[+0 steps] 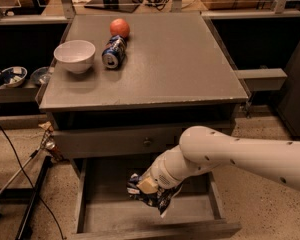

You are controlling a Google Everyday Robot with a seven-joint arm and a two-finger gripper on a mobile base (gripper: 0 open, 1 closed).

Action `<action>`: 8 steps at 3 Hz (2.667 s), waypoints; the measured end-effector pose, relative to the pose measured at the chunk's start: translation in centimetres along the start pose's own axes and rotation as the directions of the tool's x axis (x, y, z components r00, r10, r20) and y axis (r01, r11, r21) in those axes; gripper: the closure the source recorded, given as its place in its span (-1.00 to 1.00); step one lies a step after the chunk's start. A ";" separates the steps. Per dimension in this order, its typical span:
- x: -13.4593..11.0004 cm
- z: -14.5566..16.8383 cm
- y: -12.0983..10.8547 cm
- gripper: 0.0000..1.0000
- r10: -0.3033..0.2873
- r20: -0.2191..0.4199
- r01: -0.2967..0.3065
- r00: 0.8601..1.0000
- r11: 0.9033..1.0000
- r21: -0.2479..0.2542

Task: Place blue chip bag into middle drawer

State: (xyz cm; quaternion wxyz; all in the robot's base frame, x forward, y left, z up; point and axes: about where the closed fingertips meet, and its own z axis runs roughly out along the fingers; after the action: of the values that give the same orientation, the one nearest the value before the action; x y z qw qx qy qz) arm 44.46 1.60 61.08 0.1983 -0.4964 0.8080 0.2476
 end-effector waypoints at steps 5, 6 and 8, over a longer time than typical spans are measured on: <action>5.1 4.0 -3.7 1.00 0.126 -0.044 -0.124 0.991 0.991 0.046; 6.7 7.0 -3.4 1.00 0.173 -0.050 -0.172 0.984 0.985 0.023; 7.7 11.2 -4.9 1.00 0.210 -0.061 -0.209 0.976 0.978 0.018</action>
Offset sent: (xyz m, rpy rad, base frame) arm 0.0129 -0.0154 -0.0658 0.0109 0.0387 -0.1008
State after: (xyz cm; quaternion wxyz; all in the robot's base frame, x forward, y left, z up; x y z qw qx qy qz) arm 46.43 0.96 46.75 0.1484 -0.4148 0.8631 0.2467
